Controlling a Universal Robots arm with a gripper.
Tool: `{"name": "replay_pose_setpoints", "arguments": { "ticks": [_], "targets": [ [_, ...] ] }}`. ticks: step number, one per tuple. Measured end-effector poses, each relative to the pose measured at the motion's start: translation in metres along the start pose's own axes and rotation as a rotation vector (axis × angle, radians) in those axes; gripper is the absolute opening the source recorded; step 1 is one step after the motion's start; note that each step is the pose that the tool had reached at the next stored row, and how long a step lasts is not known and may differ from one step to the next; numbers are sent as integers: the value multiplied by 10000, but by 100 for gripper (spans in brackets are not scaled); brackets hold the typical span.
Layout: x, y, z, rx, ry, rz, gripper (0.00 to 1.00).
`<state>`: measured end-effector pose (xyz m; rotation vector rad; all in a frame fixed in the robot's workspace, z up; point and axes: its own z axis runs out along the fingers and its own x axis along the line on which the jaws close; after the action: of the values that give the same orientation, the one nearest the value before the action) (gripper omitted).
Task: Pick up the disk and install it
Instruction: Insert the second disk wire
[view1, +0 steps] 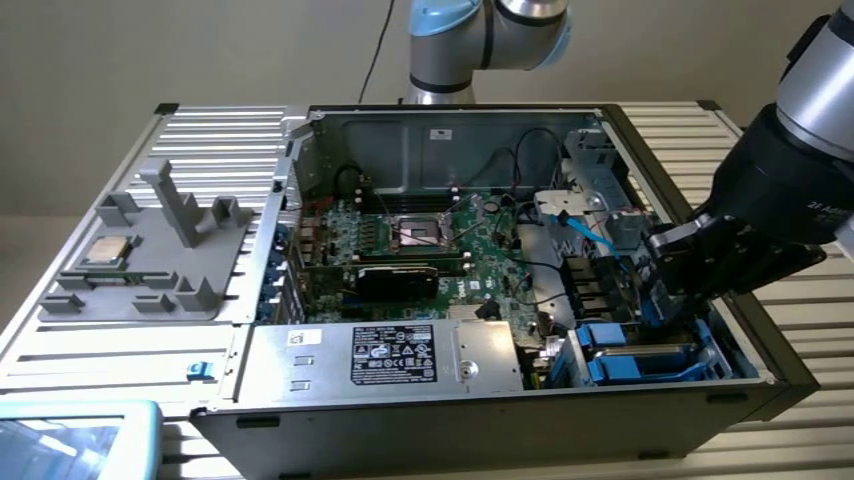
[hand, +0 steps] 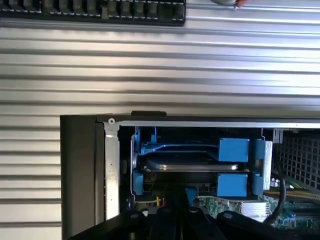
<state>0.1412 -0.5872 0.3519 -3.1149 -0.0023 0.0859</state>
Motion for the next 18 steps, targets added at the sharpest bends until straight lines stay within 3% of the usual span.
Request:
{"name": "replay_pose_setpoints", "arguments": {
  "ticks": [10,13,18],
  "targets": [
    [-92,-27,-395,-6,-1,-1,11],
    [-122,-63,-444,-24,-1,0,11],
    [-142,-171,-443,-50,-1,0,11]
  ]
}}
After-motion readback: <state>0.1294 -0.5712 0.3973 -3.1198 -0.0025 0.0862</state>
